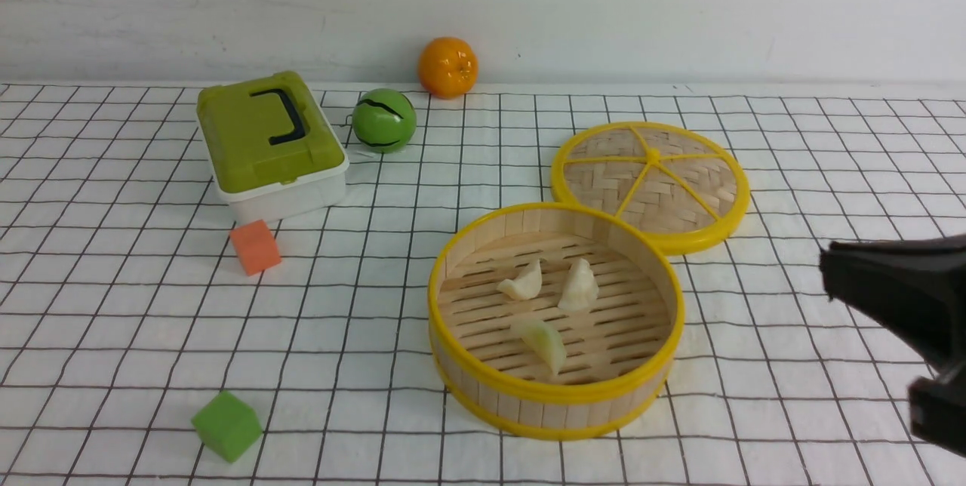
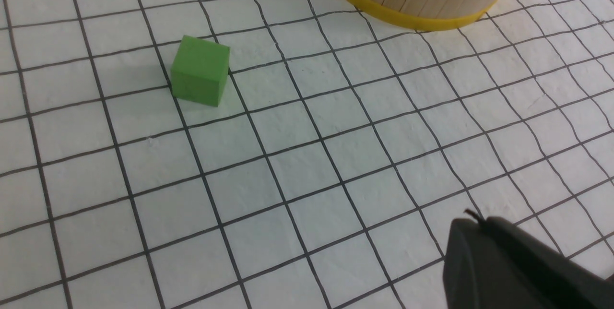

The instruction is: Put the dumplings into the steamer on the table with the white tablecloth.

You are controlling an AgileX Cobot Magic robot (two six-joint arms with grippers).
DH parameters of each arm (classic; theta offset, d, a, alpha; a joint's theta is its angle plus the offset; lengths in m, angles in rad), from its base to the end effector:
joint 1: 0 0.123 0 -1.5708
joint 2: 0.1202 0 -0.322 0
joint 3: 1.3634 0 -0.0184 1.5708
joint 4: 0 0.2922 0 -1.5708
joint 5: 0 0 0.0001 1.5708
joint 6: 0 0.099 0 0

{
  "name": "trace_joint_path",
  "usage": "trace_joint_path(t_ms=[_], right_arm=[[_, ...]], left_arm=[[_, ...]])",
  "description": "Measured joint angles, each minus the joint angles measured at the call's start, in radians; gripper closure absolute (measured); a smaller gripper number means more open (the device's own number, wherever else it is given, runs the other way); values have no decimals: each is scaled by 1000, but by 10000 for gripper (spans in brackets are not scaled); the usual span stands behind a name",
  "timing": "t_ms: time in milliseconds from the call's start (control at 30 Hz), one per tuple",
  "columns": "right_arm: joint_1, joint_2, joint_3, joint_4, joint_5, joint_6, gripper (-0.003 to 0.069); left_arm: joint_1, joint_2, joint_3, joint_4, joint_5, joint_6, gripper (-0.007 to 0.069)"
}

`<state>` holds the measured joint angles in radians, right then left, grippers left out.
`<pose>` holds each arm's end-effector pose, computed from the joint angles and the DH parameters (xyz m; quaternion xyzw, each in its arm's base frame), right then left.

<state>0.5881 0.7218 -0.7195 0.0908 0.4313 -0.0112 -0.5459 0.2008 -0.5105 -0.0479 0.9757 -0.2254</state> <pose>0.1379 0.0965 0.3728 -0.2195 0.7879 0.2009 0.5392 0.0318 -0.0239 0.3004 0.1380 0.8684 -0.2010 0.4319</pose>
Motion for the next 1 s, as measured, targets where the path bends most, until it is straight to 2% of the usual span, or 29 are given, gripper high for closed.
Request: trace_joint_path(t_ms=[367,500,600,700,733,767,800,833,867,1000], right_arm=[[0,-125,13,-72,6,0,680],[-6,-165,137,-91,-122,0,680],[-51,-234,255,-91,-221,0,680],[-227,-390,454,-65,-319,0,680],[-281,-427,500,-68,-325,0,680],[-281,-427,500,-68,-325,0,680],[-362,-481,565,-91,-333,11,680],[-381,-500,580,-91,-333,11,680],[-454,-551,641,-115,-336,45,680],[-550,-671,729,-146,-301,113,680]], left_arm=[[0,0,0,-1,0,0,621],[0,0,0,-1,0,0,615],[0,0,0,-1,0,0,613],[0,0,0,-1,0,0,608],[0,0,0,-1,0,0,607],[0,0,0,-1,0,0,606],[0,0,0,-1,0,0,605],[0,0,0,-1,0,0,606],[0,0,0,-1,0,0,606],[0,0,0,-1,0,0,601]])
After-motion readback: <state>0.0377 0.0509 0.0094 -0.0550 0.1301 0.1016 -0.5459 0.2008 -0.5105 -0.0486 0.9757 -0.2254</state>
